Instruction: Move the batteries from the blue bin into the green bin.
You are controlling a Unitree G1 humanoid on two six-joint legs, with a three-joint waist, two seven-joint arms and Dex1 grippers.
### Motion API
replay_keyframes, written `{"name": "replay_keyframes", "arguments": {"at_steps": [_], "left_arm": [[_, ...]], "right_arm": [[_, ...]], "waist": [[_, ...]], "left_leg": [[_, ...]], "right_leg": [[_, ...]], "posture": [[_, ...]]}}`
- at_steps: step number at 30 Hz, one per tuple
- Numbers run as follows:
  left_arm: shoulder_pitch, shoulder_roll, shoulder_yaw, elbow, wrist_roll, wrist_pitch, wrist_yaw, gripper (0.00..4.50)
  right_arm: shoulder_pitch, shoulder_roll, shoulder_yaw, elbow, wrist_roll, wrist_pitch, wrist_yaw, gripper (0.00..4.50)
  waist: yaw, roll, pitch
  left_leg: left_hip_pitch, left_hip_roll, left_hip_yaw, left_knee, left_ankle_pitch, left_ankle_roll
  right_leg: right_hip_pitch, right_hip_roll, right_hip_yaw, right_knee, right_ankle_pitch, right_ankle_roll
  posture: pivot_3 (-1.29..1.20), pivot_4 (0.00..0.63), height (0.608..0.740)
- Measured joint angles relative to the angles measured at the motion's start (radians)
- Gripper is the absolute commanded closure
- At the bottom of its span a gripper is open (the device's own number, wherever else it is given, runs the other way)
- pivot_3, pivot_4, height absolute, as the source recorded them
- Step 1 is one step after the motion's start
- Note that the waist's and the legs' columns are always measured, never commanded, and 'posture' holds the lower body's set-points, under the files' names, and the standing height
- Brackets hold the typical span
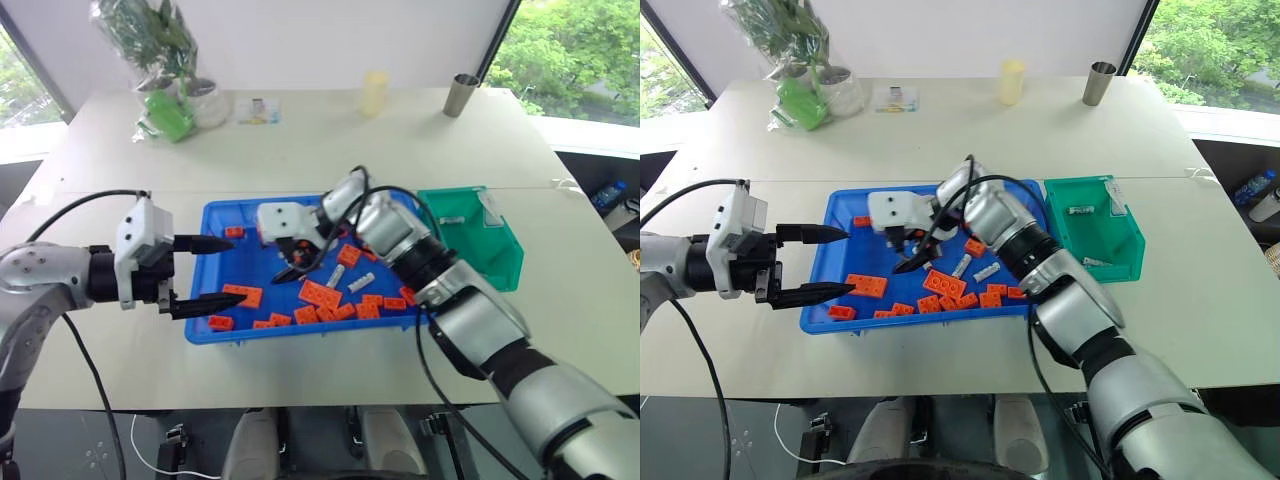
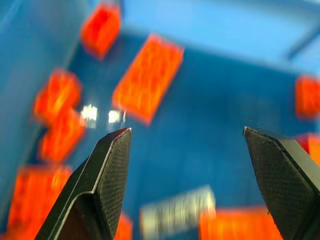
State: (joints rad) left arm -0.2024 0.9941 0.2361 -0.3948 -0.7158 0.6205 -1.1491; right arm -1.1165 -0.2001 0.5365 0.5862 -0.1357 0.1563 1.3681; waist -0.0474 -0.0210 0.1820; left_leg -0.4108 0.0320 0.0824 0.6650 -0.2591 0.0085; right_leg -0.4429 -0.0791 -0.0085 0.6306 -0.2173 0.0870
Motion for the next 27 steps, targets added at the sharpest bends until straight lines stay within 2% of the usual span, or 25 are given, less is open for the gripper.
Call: {"name": "replay_keyframes", "arguments": {"at_steps": [4, 13, 19, 27], "left_arm": [[-0.021, -0.002, -0.017, 0.007, 0.003, -0.002, -0.002, 0.0], [-0.012, -0.002, -0.014, 0.0, 0.004, 0.001, 0.002, 0.0], [-0.005, -0.002, -0.012, -0.005, -0.007, 0.003, 0.01, 0.0], [-0.005, -0.002, -0.012, -0.005, -0.012, 0.003, 0.011, 0.0]], "right_arm": [[0.017, -0.004, 0.019, 0.045, -0.019, -0.105, 0.012, 0.88], [0.022, 0.01, 0.037, 0.209, -0.088, -0.393, -0.079, 0.88], [-0.022, 0.021, 0.031, 0.315, -0.106, -0.483, -0.115, 0.88], [-0.064, 0.016, 0.018, 0.426, -0.111, -0.604, -0.057, 0.88]], "waist": [[-0.007, 0.0, 0.0], [0.001, 0.0, 0.0], [0.002, 0.0, 0.0], [0.003, 0.0, 0.0]], "left_leg": [[0.0, 0.0, 0.0, -0.001, 0.0, 0.0], [0.001, 0.0, 0.0, -0.001, 0.0, 0.0], [0.002, 0.001, 0.0, -0.001, 0.001, -0.001], [0.002, 0.0, -0.001, -0.001, 0.001, -0.001]], "right_leg": [[0.0, 0.002, 0.0, 0.0, 0.0, 0.0], [0.001, 0.0, 0.0, 0.0, 0.0, 0.0], [0.001, 0.0, 0.0, 0.0, -0.001, -0.003], [0.002, 0.0, 0.0, 0.0, -0.001, -0.002]], "posture": [[0.0, 0.15, 0.736], [0.0, 0.15, 0.736], [0.0, 0.15, 0.736], [0.0, 0.15, 0.736]]}}
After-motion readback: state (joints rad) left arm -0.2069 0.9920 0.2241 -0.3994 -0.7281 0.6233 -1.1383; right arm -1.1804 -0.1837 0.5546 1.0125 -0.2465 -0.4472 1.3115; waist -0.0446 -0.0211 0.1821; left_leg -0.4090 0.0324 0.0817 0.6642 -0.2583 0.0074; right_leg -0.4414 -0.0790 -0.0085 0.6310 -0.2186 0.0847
